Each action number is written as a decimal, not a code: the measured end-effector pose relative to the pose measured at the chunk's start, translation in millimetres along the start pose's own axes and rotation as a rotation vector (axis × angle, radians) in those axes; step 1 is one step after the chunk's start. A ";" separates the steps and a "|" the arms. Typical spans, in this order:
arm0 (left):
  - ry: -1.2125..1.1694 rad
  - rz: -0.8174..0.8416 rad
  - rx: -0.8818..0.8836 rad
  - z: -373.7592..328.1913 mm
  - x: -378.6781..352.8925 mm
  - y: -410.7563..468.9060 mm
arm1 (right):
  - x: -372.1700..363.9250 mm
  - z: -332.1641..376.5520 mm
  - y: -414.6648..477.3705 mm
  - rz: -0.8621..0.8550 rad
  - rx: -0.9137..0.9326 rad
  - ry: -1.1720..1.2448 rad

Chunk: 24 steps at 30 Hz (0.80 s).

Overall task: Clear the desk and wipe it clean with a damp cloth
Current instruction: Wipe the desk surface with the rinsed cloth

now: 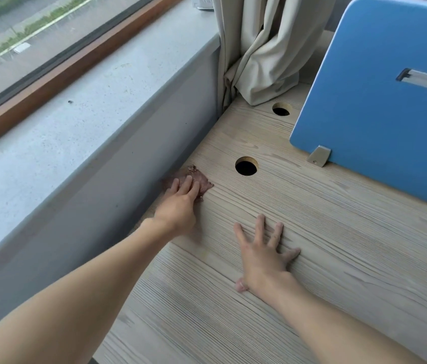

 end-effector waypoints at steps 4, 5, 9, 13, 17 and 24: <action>0.047 0.049 -0.184 -17.6 -14.9 -36.7 | 0.9 0.8 -0.1 -0.008 -0.002 0.013; 0.031 0.050 -0.178 -15.3 -13.6 -33.8 | 0.4 0.9 0.0 -0.008 -0.003 0.012; 0.030 0.004 -0.072 -19.9 -10.6 -18.8 | 0.4 0.4 0.6 -0.010 -0.010 0.001; 0.083 0.034 -0.200 -38.1 -29.8 -55.3 | 0.8 1.0 0.3 -0.011 -0.002 0.027; 0.073 0.019 -0.161 -18.6 -21.6 -48.2 | 0.9 -0.8 0.1 -0.005 -0.004 0.022; 0.038 -0.006 -0.091 -12.9 -25.0 -61.0 | 0.5 0.2 0.6 -0.002 0.003 0.027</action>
Point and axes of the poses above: each hand's wrist, its own y-axis towards the middle knuckle, its own x-axis out of the back of the hand, z = x × y, the point moved 4 cm from there along y, towards the middle knuckle, and after that the axes turned 2 degrees about -y, right-handed, at the moved point
